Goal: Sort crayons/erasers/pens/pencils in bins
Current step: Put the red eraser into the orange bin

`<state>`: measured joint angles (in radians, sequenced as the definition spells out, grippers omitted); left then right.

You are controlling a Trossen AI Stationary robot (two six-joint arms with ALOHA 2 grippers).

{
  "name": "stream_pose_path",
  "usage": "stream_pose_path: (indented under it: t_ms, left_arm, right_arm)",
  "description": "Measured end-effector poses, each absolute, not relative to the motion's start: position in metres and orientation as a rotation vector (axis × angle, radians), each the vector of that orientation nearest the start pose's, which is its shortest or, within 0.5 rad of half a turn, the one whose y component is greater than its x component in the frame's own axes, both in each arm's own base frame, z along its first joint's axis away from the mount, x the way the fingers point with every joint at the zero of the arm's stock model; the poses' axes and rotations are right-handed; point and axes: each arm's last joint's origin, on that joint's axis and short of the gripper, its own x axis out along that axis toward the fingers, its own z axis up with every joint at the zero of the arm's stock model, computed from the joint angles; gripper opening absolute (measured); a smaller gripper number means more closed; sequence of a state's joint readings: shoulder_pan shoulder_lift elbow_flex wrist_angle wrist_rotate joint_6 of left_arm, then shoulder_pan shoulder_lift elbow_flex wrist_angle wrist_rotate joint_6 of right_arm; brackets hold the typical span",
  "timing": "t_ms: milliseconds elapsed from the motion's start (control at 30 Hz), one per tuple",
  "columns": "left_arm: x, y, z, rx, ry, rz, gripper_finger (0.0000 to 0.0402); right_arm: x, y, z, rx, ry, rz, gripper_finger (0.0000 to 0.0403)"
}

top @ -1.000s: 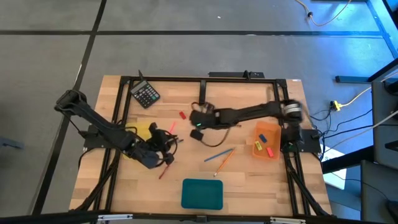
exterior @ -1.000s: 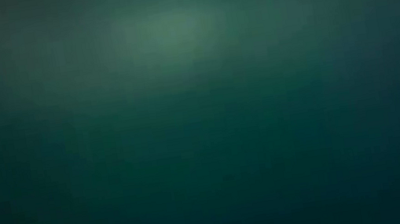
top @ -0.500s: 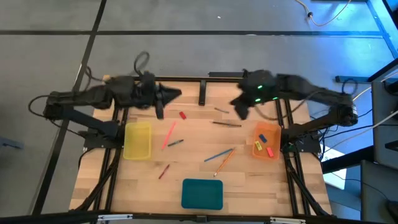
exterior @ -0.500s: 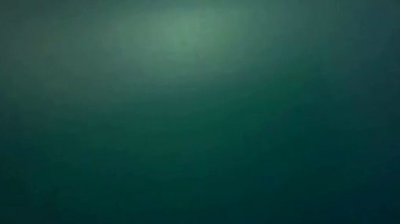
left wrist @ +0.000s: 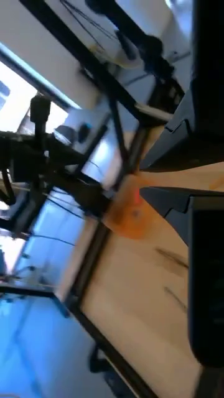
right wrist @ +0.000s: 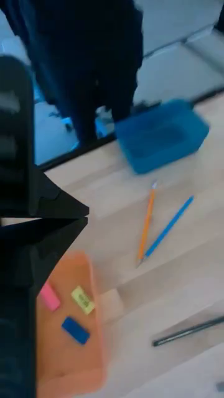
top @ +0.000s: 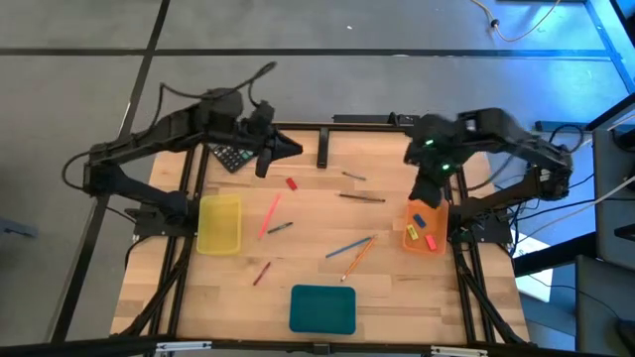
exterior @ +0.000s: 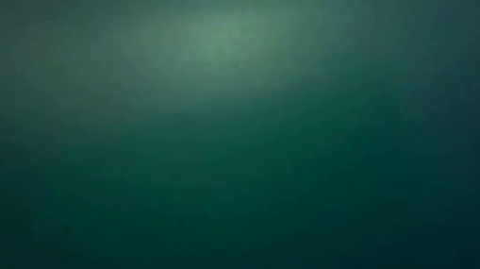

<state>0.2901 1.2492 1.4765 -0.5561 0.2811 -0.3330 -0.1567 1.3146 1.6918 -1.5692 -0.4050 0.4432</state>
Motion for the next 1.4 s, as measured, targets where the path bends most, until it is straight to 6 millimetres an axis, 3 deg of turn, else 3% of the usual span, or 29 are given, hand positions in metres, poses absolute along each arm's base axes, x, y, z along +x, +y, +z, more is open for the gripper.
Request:
stream_pose_path:
  t_ms: [233,533,767,933,1100,1300,1400]
  left_arm:
    - [0.241,0.068,0.421,-0.382,0.461,0.082,0.0041]
    - [0.214,0.07,0.423,-0.348,0.532,0.131,0.0041]
    - [0.202,0.068,0.423,-0.335,0.568,0.263,0.0041]
    - [0.195,0.068,0.428,-0.396,0.504,0.428,0.0041]
    - [0.194,0.065,0.431,-0.468,0.44,0.552,0.0041]
    - [0.195,0.055,0.432,-0.537,0.394,0.631,0.0044]
    - [0.194,0.056,0.432,-0.55,0.383,0.657,0.006]
  right_arm:
    - [0.2,-0.014,0.353,0.737,1.455,-0.096,0.0001]
    - [0.188,-0.009,0.272,0.791,1.748,-0.21,0.0]
    - [0.196,-0.011,0.229,0.877,1.633,-0.345,0.0004]
    - [0.197,-0.015,0.222,0.843,1.573,-0.528,0.0006]
    - [0.184,-0.019,0.227,0.806,1.54,-0.83,0.0024]
    - [0.175,-0.019,0.235,0.816,1.484,-0.953,0.0119]
    - [0.178,-0.016,0.243,0.912,1.493,-0.889,0.0172]
